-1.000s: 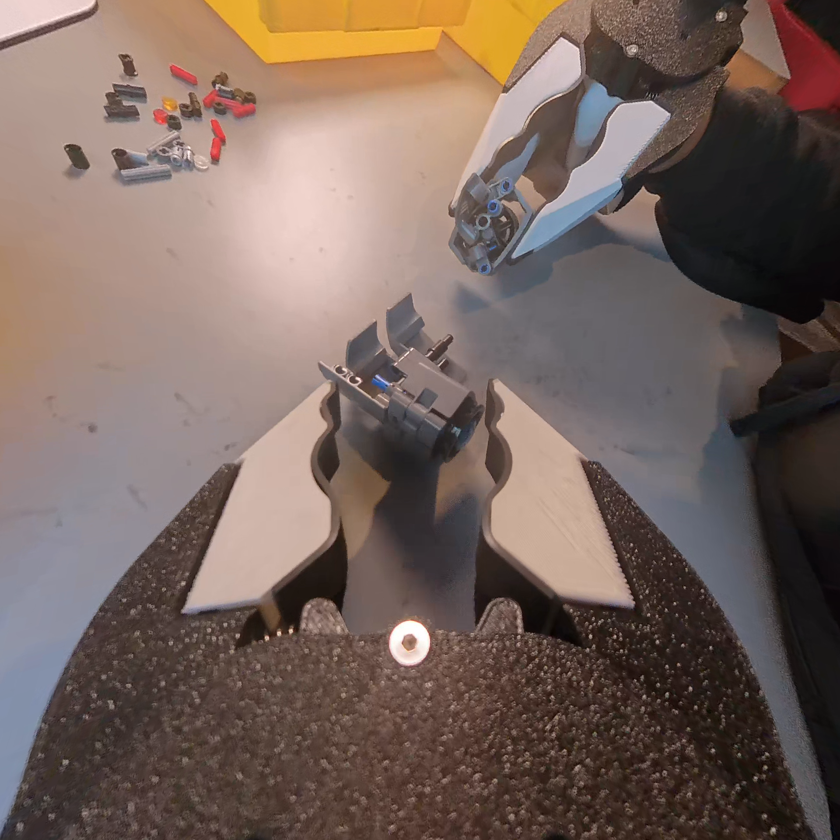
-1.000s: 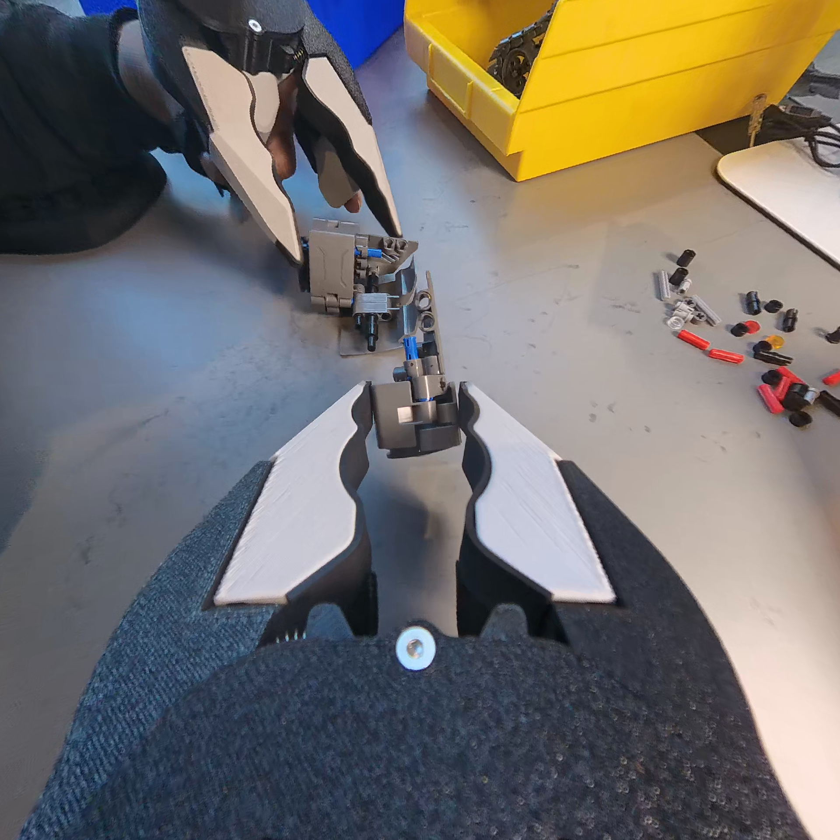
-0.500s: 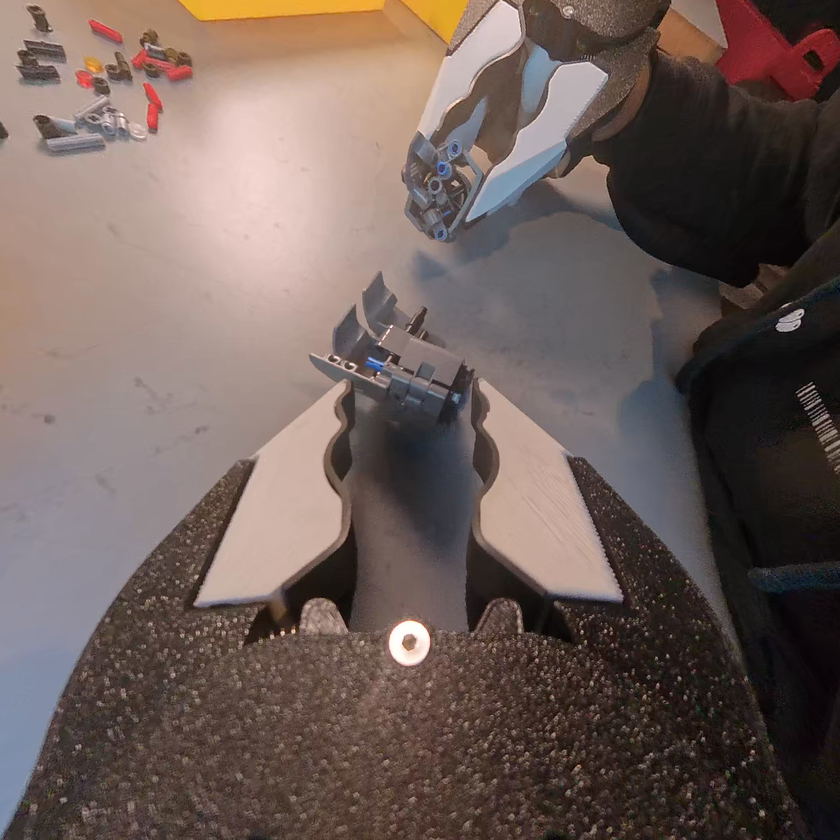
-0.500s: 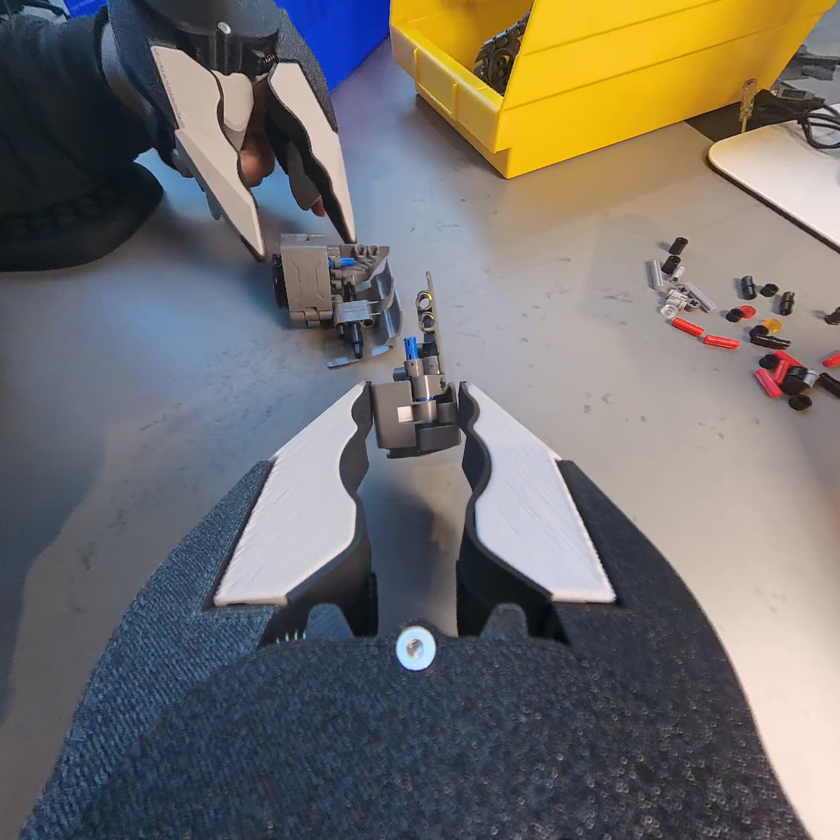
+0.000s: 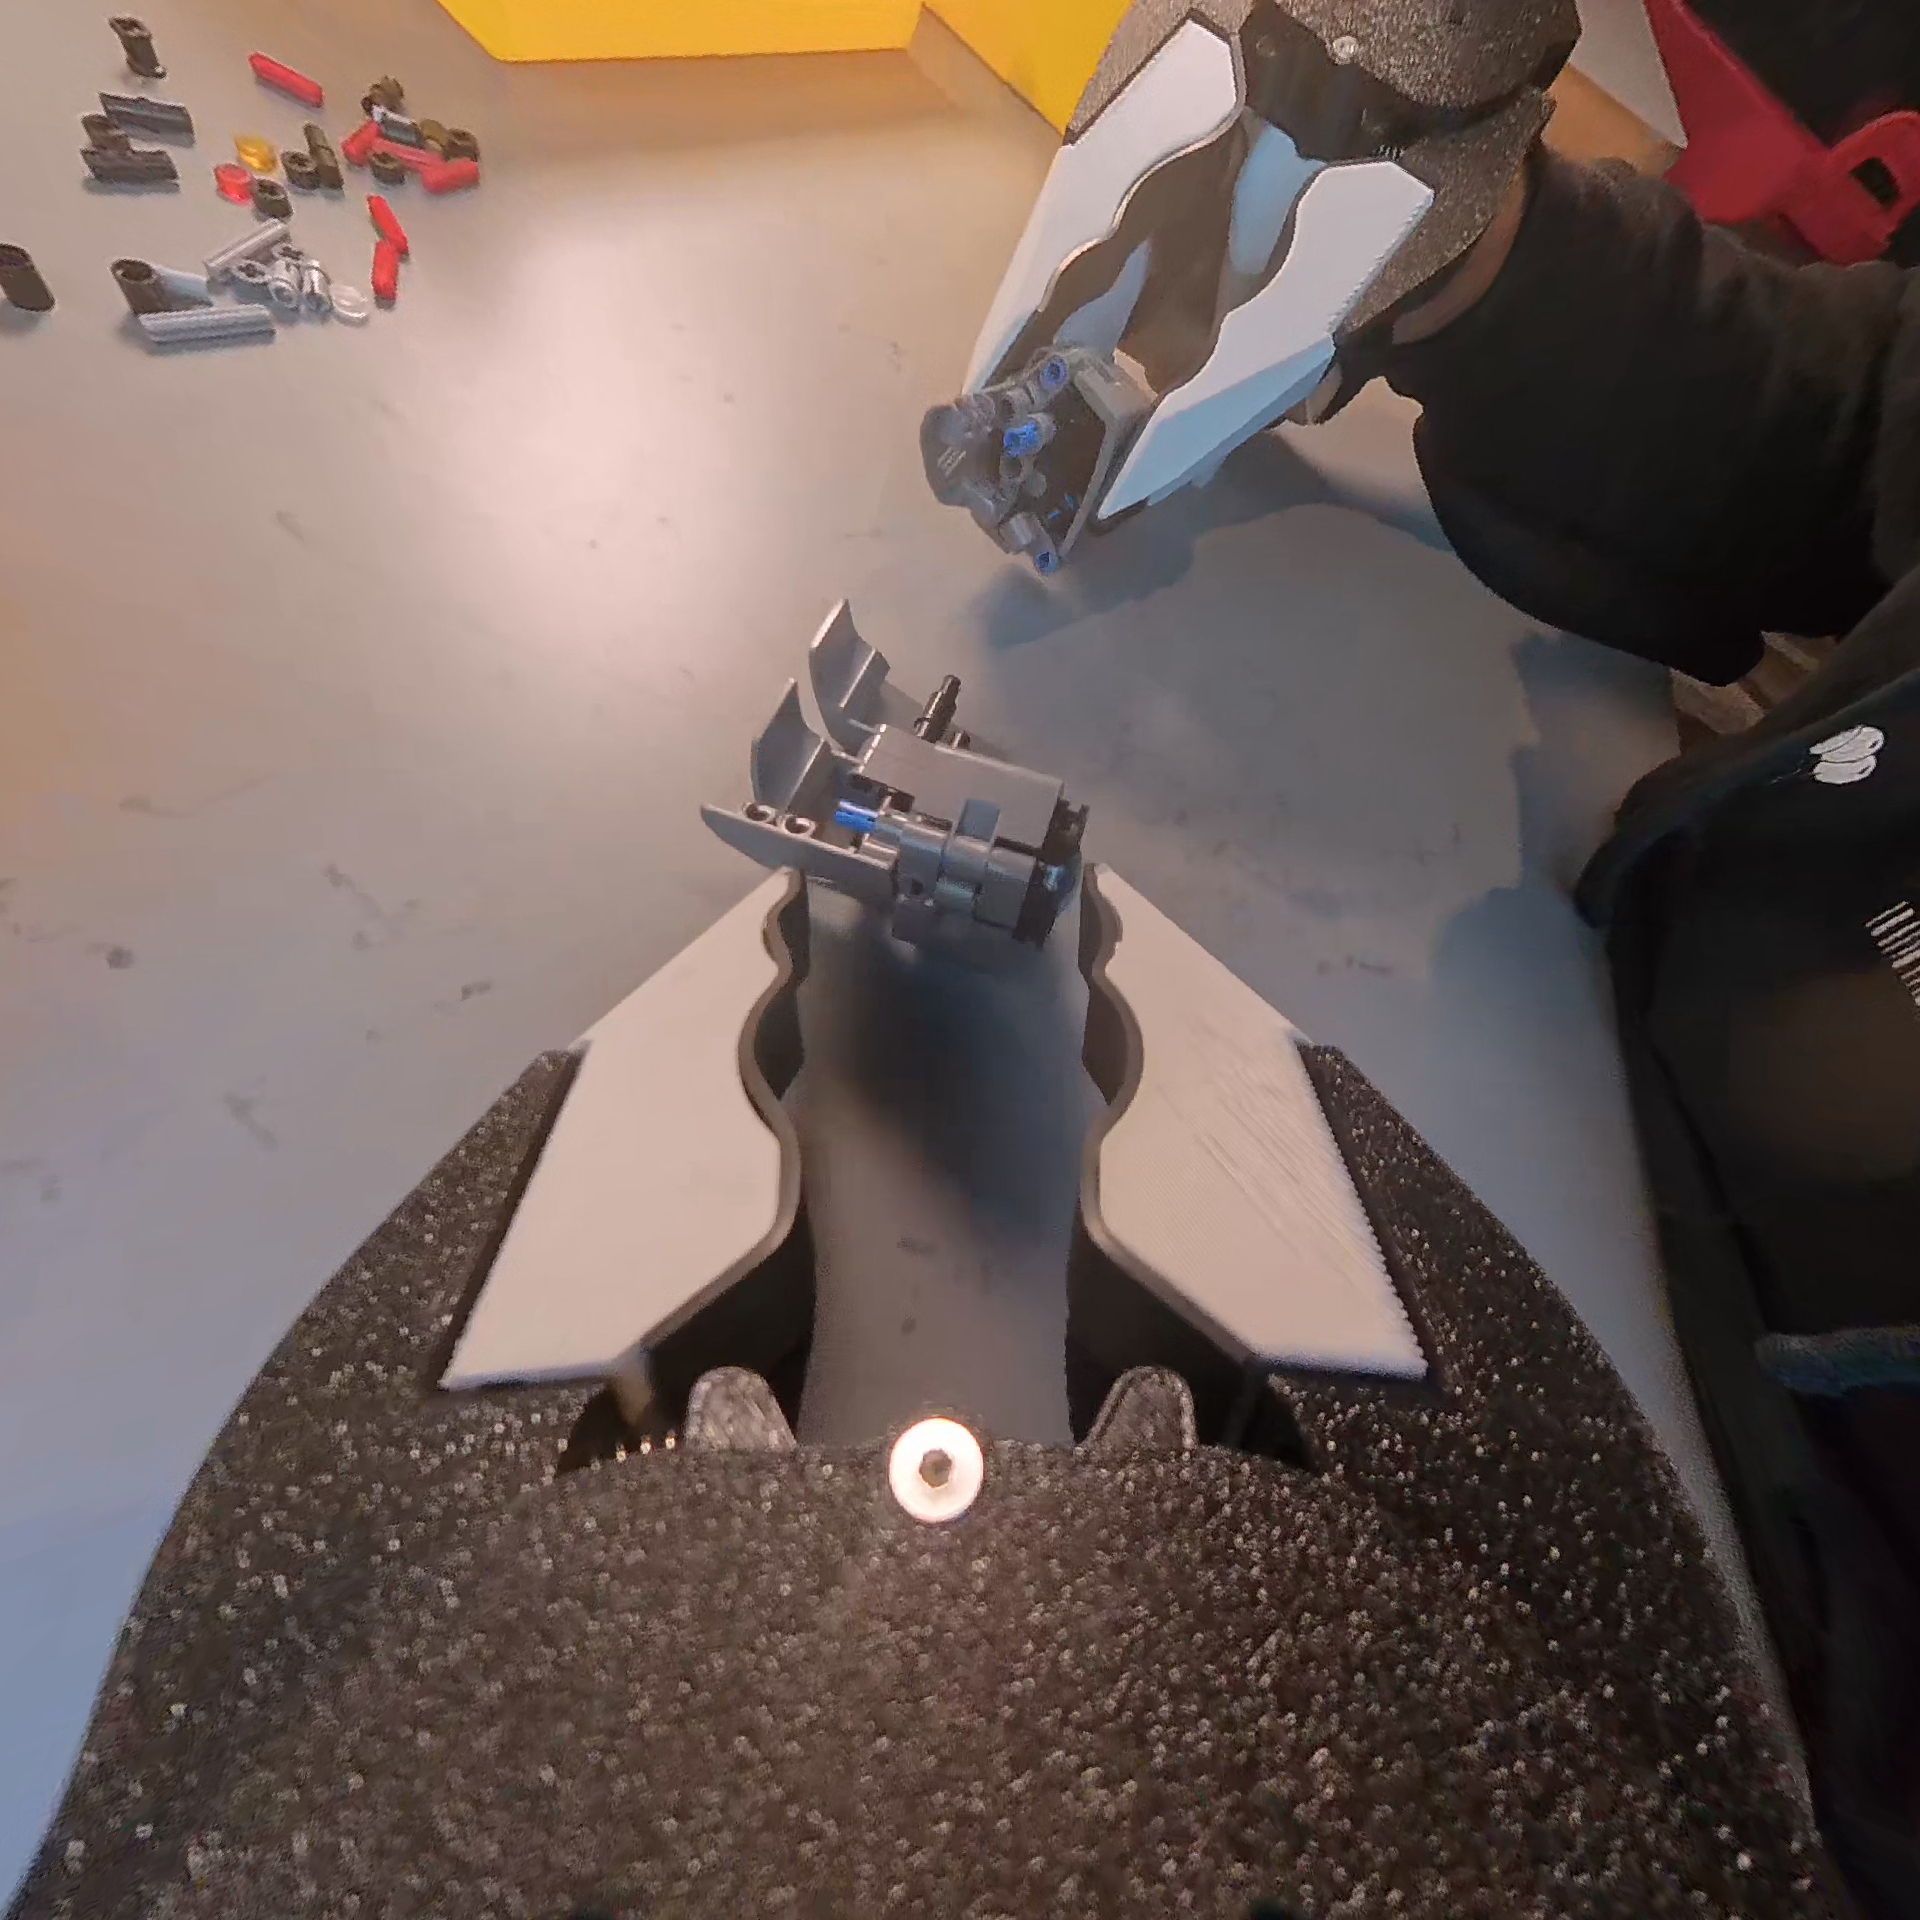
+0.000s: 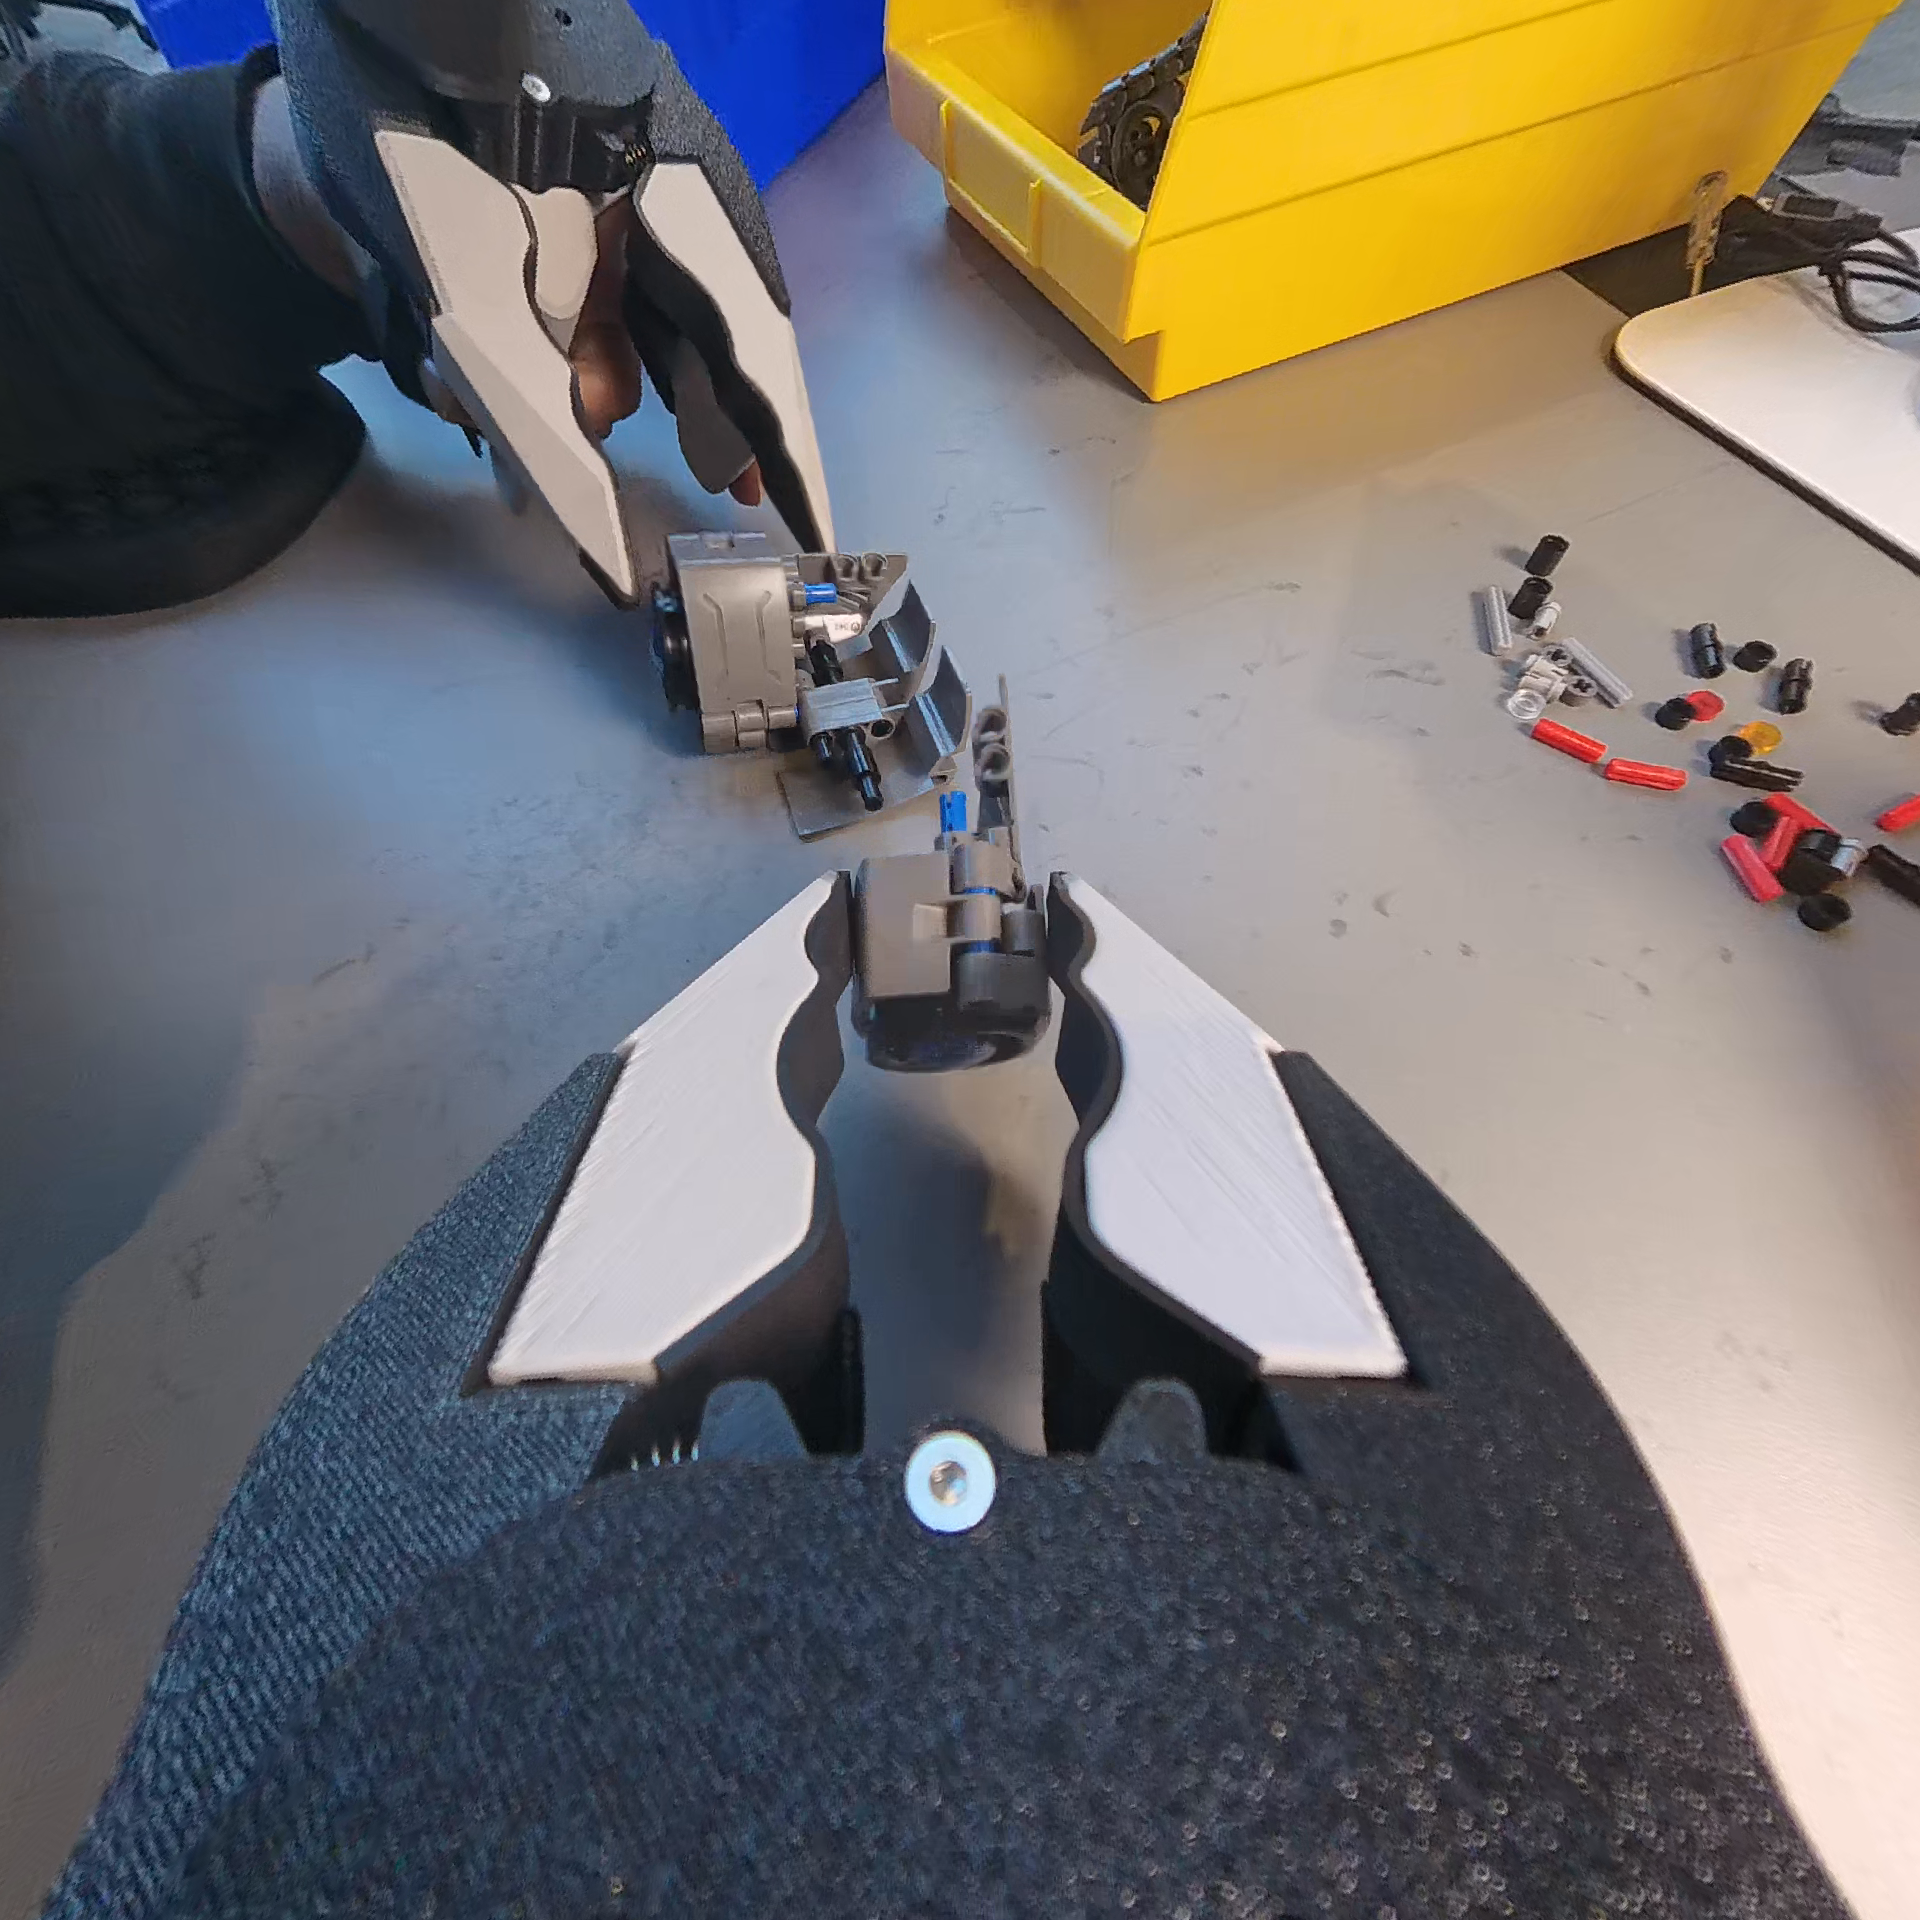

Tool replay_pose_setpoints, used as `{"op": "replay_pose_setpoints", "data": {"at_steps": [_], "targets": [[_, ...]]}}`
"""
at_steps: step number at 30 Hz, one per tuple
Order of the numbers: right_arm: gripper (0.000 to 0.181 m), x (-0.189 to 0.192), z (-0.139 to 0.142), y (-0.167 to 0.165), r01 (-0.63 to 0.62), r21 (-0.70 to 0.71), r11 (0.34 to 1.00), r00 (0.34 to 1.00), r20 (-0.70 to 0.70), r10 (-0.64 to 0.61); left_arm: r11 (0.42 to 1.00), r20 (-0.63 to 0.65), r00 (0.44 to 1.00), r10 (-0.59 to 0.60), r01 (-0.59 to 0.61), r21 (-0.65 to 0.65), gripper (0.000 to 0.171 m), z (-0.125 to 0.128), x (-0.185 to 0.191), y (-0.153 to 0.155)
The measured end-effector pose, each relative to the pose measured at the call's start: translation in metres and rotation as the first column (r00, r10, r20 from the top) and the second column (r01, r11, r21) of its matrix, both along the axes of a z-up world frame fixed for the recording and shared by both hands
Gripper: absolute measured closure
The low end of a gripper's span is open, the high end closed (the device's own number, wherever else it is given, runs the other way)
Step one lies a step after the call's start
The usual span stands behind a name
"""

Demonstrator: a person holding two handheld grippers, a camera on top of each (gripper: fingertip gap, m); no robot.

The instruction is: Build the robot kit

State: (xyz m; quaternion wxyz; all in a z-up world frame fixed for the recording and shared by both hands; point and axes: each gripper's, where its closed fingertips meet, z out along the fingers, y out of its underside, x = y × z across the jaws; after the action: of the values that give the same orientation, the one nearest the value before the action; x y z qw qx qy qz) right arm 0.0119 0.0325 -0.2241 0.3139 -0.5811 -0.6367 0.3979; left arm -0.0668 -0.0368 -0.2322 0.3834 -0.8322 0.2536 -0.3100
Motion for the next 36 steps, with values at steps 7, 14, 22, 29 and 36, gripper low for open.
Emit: {"op": "replay_pose_setpoints", "data": {"at_steps": [7,14,22,29,36], "targets": [[0.146,0.0,-0.001,0.0,0.001,0.007,1.0,1.0,0.003,-0.001,0.998,0.016,0.998,-0.068,0.068,-0.012,0.124,0.004,0.002,-0.011],[0.147,0.001,-0.004,-0.001,-0.006,0.014,1.0,1.0,0.021,0.006,0.998,0.074,0.996,0.055,-0.056,0.012,0.115,0.011,-0.016,0.006],[0.147,-0.004,-0.009,-0.003,-0.012,0.06,0.998,0.999,0.052,0.009,0.998,0.016,0.999,0.047,-0.047,0.031,0.103,0.007,0.003,0.018],[0.146,0.0,-0.009,-0.002,-0.016,0.084,0.996,0.998,0.069,0.01,0.999,-0.043,0.999,-0.005,0.007,0.042,0.108,0.003,0.016,0.006],[0.146,0.007,-0.011,-0.002,-0.044,0.11,0.993,0.994,0.104,0.032,0.998,-0.039,0.997,-0.061,0.062,0.014,0.107,0.01,0.015,-0.012]]}}
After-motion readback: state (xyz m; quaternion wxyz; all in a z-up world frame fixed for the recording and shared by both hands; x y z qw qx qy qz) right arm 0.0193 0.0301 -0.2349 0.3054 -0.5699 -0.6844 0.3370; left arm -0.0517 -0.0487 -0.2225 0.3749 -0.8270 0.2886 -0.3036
